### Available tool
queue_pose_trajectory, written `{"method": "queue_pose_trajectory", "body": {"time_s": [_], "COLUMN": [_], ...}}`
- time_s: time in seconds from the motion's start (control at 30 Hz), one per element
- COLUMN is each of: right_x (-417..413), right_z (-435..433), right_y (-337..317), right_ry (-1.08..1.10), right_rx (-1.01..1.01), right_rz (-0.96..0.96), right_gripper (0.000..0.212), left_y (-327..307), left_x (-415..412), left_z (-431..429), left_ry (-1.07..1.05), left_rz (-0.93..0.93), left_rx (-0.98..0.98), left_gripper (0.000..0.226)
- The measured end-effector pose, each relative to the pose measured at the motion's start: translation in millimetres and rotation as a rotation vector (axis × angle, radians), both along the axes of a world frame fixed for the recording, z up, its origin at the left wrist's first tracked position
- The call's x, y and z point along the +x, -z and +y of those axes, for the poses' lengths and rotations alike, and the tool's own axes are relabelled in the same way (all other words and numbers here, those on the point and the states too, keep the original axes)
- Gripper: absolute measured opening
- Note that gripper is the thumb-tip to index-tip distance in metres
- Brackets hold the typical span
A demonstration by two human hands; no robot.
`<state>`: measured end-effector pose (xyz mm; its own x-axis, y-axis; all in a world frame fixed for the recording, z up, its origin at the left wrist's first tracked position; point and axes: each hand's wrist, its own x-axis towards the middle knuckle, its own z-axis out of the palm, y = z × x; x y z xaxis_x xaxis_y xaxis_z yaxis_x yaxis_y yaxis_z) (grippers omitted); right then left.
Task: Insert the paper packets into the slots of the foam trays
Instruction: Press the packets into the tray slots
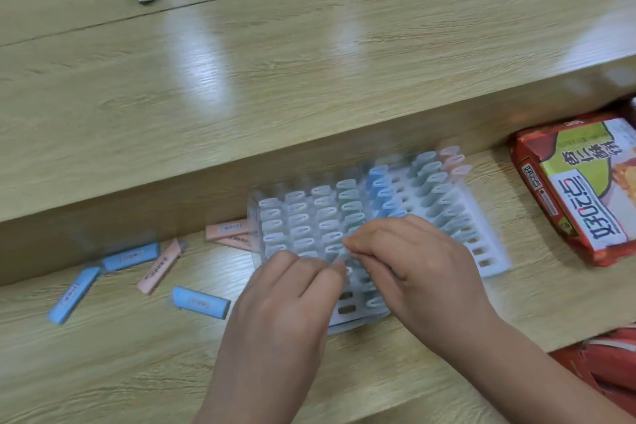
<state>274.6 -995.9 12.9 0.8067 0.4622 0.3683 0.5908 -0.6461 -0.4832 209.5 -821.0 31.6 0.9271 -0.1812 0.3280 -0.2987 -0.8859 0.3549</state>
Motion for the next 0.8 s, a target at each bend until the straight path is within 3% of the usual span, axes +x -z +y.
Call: {"method": "queue_pose_trajectory", "body": {"time_s": [0.3, 0.53, 0.67, 0.8], "right_x": [0.8, -3.2, -4.1, -14.0], "right_z": [-1.8, 3.6, 4.7, 17.9], "right_y": [3.3, -4.5, -13.9, -17.8], "right_ry": [-0.016, -0.086, -0.118, -0.062], "right_rx": [0.029, -0.138, -0.254, -0.225], "right_rz": [0.027, -0.039, -0.021, -0.021], "right_gripper": [0.016, 0.027, 0.039, 0.041], "left_y": [13.4, 7.4, -0.7, 5.7], "left_x": [1.1, -1.5, -5.4, -19.2], "left_z": [0.0, -5.3, -6.6, 10.8], "left_ry": [-0.062, -0.056, -0.107, -0.148], "left_rz": [-0.051, -0.068, 0.012, -0.010], "left_rx": [-0.114, 0.133, 0.171, 0.053], "left_gripper": [0.007, 0.004, 0.029, 0.034]}}
